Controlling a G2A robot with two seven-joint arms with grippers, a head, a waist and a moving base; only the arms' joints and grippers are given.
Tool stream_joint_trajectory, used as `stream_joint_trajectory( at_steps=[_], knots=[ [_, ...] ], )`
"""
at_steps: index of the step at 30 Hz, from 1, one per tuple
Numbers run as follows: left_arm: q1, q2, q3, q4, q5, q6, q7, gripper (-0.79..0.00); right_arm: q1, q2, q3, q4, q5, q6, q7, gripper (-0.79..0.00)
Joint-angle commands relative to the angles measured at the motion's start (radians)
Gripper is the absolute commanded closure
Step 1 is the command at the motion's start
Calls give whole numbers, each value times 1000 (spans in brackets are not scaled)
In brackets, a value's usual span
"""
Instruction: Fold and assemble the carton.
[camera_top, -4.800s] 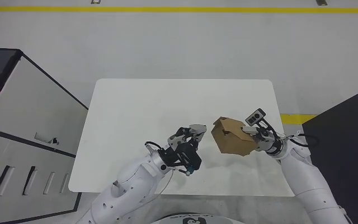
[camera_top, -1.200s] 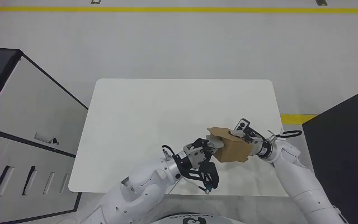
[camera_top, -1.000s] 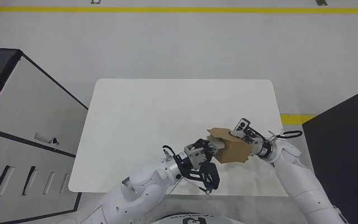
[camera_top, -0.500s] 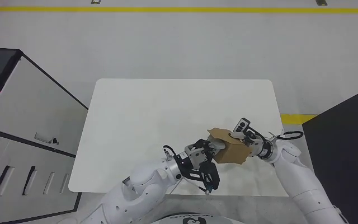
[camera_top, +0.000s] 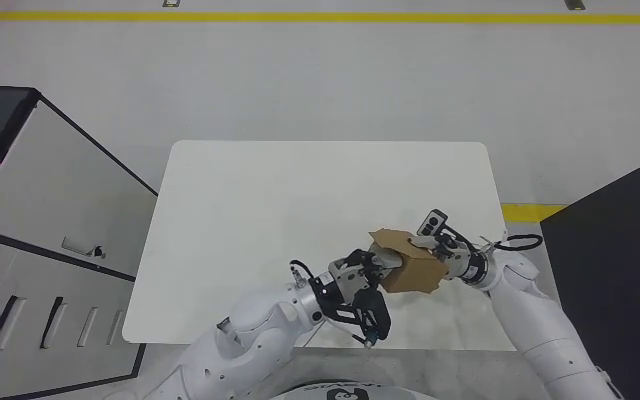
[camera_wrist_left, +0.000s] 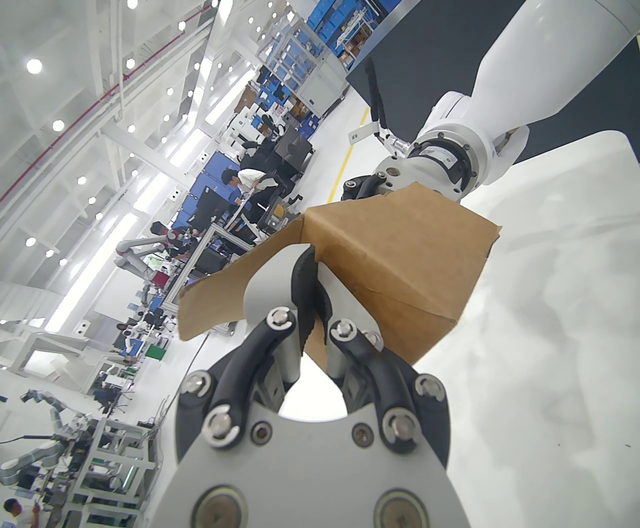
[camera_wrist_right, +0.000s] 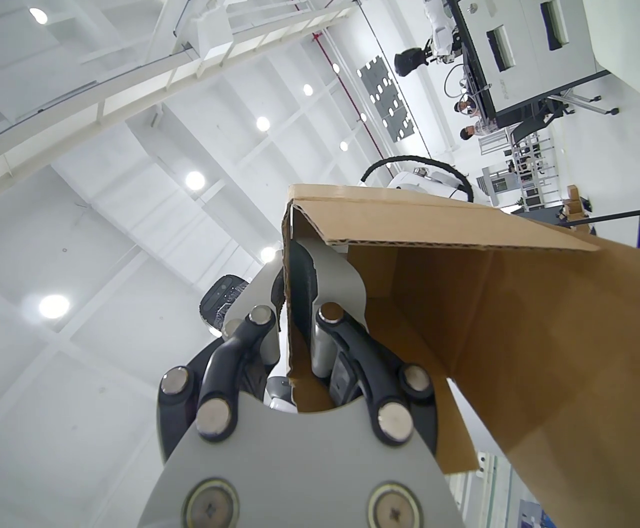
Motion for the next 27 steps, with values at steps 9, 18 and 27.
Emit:
stream_joint_trajectory(
  at_steps=[9, 18, 27],
  knots=[
    [2, 0, -5, -5, -14, 7, -5, 0, -5, 2, 7, -3, 4, 2, 1, 0],
    [7, 2, -14, -12, -29, 1, 6, 0, -11, 4, 15, -8, 3, -1, -4, 0],
    [-4, -1, 4, 3, -42, -3, 15, 0, -11, 3, 8, -15, 7, 2, -4, 0]
  ],
)
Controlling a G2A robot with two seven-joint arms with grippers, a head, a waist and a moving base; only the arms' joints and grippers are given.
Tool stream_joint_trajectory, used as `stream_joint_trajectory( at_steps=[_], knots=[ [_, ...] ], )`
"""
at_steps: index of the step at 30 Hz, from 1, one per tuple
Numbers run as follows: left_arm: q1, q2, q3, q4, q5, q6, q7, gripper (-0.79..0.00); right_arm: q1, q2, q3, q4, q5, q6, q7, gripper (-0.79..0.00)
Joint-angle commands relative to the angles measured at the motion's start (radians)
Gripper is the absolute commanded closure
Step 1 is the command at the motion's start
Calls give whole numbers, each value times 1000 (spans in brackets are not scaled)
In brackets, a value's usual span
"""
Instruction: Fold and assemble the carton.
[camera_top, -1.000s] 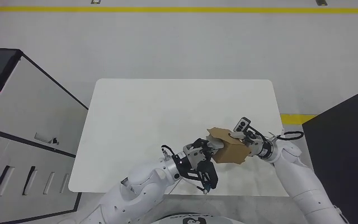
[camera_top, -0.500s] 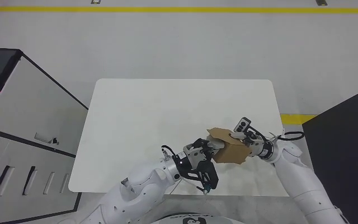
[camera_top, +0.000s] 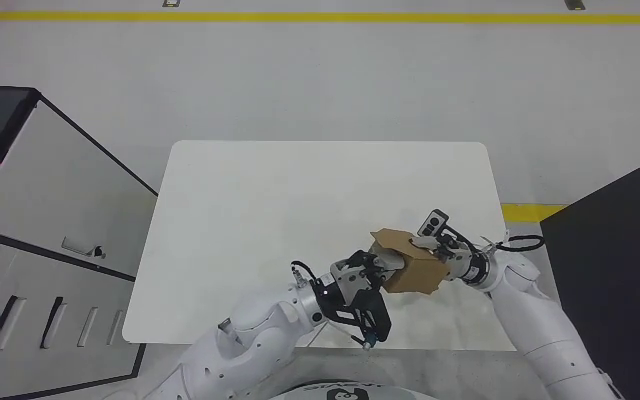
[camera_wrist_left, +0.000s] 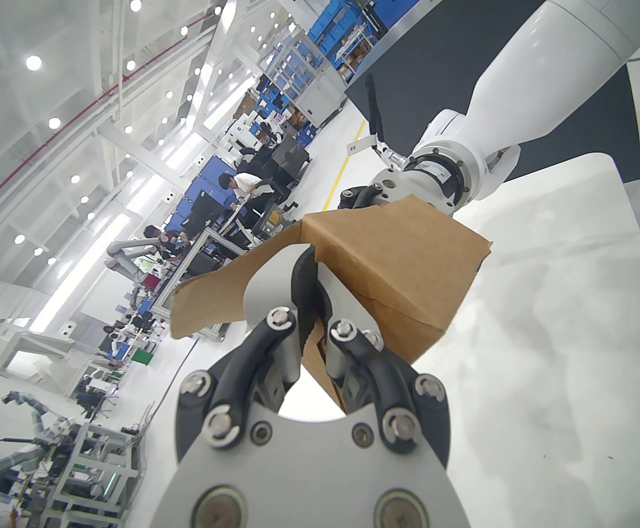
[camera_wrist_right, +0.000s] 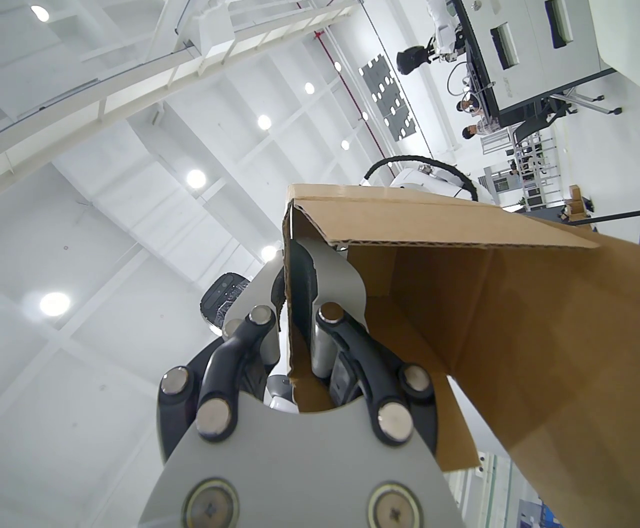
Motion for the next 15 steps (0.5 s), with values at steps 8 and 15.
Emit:
stream_joint_trajectory(
  at_steps=[8, 15],
  knots=[
    [-4, 0, -15, -2, -8, 12, -11, 0, 4, 1, 7, 9, 2, -3, 0, 0],
    [-4, 0, -6, 5, -12, 0, 0, 0, 5, -1, -1, 8, 7, -4, 3, 0]
  ],
)
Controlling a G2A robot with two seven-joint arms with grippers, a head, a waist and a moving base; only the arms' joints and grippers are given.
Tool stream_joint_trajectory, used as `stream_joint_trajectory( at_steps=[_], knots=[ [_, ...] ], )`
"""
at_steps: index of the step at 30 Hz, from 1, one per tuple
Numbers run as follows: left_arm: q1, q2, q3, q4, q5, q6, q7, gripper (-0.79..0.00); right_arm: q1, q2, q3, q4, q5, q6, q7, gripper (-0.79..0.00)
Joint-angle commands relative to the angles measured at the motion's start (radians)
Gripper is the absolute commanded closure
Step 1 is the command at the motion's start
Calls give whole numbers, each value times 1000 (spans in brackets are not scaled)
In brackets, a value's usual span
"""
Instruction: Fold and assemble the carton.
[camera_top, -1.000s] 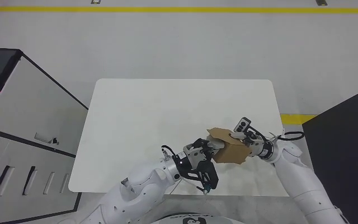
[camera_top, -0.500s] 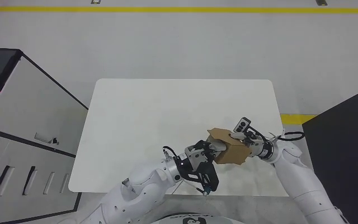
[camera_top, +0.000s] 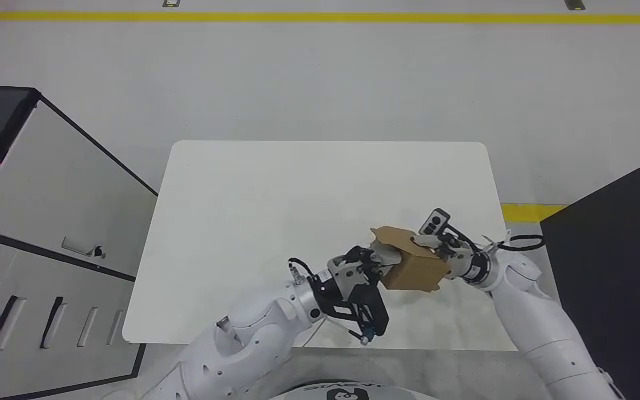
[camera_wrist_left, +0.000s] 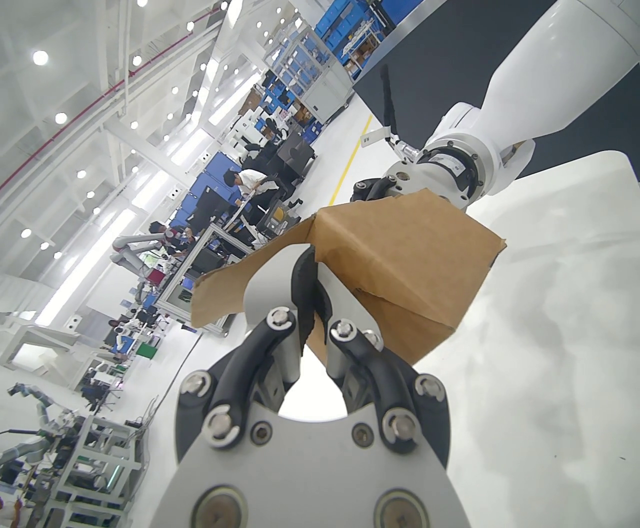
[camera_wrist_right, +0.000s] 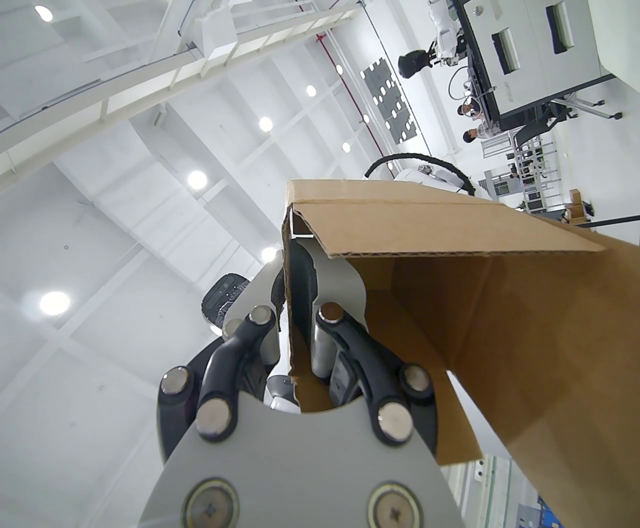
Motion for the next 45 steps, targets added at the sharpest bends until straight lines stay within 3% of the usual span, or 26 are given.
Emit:
stream_joint_trajectory(
  at_steps=[1, 16, 29, 45],
  knots=[
    [-3, -1, 7, 4, 1, -3, 2, 0, 1, -1, -4, -1, 1, 0, 1, 0],
    [16, 7, -48, -13, 4, 24, -20, 0, 3, 2, 25, 27, 2, -31, -2, 0],
    [74, 30, -184, -118, 29, 35, -35, 0, -3, 13, 53, 25, -110, -89, -35, 0],
    [25, 18, -80, -67, 71, -19, -32, 0, -13, 17, 62, 7, -137, -125, -39, 0]
  ],
)
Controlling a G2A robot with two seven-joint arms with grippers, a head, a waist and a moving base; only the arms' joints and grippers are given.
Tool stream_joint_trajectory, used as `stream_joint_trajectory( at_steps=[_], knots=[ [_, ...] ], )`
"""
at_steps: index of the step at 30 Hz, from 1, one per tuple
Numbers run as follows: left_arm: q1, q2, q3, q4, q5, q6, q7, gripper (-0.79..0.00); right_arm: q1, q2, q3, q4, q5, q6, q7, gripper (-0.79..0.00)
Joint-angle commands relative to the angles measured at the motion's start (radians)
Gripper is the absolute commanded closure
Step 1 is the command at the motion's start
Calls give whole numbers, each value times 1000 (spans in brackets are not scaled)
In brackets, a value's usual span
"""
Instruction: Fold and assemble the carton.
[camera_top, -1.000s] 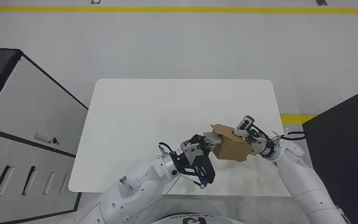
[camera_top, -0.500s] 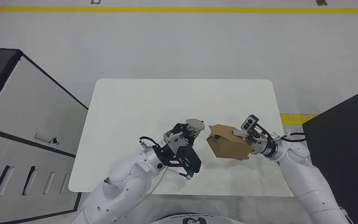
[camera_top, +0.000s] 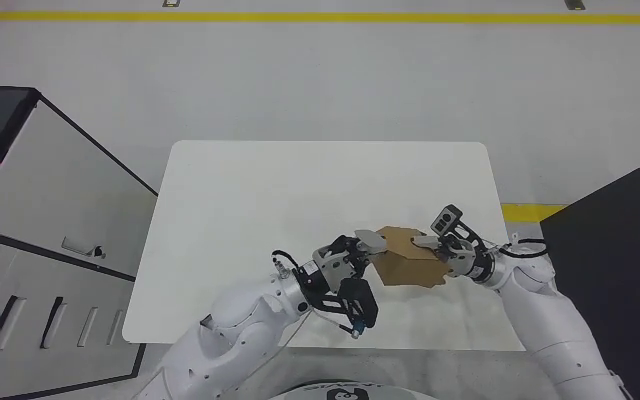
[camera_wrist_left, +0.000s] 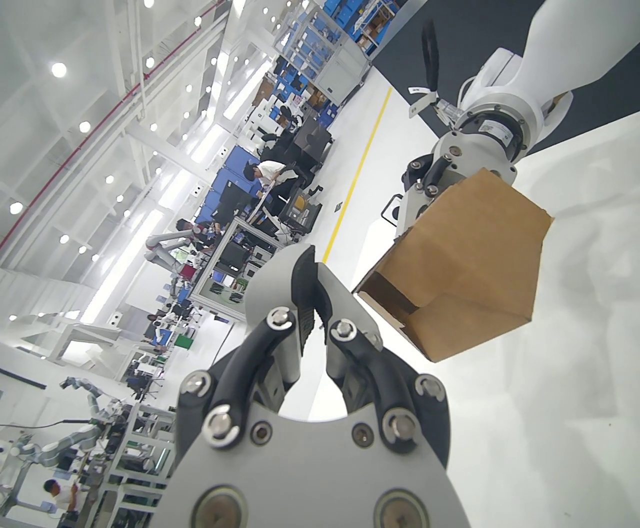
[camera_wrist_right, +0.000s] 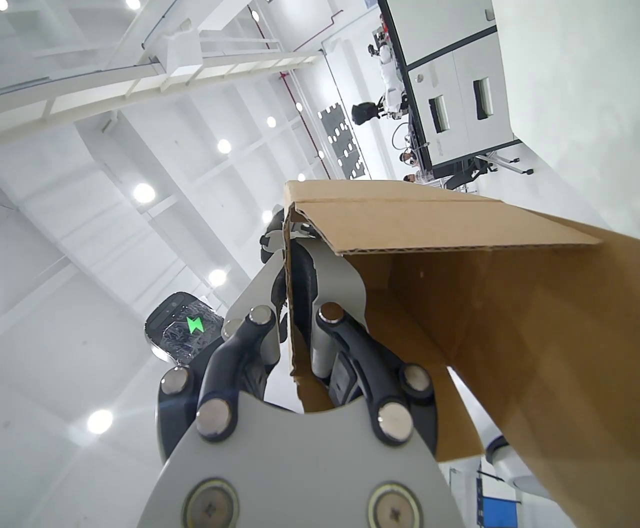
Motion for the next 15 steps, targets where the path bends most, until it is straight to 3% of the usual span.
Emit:
stream_joint_trajectory(
  at_steps=[1, 15],
  knots=[
    [-3, -1, 3, 4, -1, 1, -2, 0, -1, 0, 2, 2, 6, -1, 2, 0],
    [-1, -1, 21, 8, -10, -17, 14, 0, 8, -5, 6, 13, 83, 14, 14, 0]
  ],
)
